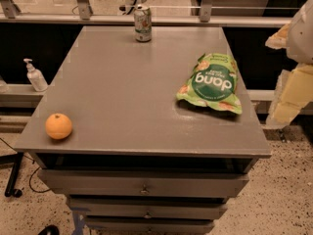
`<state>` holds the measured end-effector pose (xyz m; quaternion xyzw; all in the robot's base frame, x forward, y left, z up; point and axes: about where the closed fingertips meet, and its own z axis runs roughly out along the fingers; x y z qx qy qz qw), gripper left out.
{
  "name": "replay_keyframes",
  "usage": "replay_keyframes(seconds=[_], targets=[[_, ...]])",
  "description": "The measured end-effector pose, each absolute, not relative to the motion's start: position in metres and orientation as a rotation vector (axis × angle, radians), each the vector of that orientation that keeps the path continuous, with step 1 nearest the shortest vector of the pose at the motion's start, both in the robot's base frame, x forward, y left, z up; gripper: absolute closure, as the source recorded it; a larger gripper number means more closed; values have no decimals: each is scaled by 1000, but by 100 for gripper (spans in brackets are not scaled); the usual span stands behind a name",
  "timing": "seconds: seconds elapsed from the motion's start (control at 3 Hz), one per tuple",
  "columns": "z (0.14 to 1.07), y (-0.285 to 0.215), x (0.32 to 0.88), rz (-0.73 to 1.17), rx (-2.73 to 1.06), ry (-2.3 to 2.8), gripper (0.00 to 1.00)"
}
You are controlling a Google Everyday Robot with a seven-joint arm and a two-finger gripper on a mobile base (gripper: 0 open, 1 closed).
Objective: Knock 7up can over
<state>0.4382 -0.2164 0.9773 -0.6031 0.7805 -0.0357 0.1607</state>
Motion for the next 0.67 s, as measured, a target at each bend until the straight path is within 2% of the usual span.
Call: replay_keyframes(seconds=[0.67], targets=[[976,-212,452,-97,-1701,2200,0]])
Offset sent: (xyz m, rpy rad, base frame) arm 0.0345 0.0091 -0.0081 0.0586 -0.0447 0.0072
